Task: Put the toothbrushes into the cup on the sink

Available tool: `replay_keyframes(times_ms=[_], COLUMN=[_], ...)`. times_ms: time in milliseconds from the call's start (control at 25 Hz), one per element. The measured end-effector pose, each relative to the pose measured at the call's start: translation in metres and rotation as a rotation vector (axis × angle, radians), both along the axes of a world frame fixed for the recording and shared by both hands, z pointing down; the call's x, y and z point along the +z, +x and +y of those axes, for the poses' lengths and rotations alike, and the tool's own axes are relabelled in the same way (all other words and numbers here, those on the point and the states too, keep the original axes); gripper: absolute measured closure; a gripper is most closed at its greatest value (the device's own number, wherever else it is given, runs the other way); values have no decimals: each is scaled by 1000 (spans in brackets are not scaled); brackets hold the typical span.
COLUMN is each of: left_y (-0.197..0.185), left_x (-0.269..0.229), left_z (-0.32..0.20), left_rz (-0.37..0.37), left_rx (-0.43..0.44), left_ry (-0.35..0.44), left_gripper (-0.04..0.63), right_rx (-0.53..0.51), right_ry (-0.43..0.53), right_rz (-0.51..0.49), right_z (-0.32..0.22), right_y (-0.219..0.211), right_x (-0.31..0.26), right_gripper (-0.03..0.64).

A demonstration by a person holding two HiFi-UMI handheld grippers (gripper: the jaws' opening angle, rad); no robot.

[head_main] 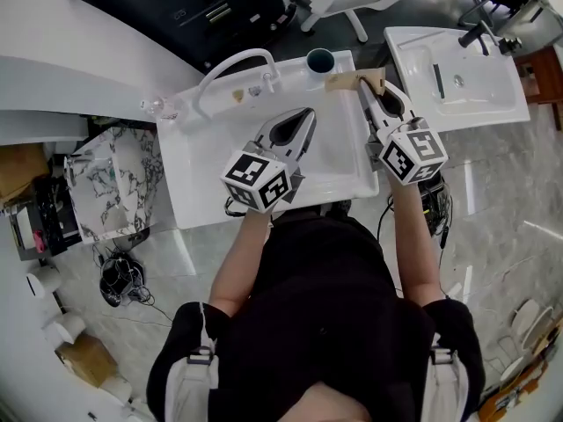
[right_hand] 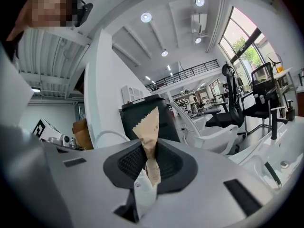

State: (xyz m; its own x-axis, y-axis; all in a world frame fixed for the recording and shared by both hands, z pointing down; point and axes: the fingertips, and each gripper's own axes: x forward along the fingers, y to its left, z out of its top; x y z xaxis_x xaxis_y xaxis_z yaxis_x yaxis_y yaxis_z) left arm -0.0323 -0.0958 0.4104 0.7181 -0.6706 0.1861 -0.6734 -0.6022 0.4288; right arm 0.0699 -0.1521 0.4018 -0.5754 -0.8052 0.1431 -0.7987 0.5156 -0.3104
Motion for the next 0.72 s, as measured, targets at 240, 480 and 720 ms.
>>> replay_keyframes(times_ms=[240,480,720], left_y=[-7,-16,-26], left_x=[1,4,8], left_z=[-11,-18,-25], left_rz=[0,-1,-1], left_rx=[1,-1,0], left_ry=[-4,-9,-17], left_gripper=[588,588,588], right_rx=[11,11,12], right_ry=[-14,-18,-26], right_rz=[11,38,58], right_z=[-22,-42,-60], right_y=[-5,-12,-20], right_x=[8,17,28], right_gripper=[558,558,558])
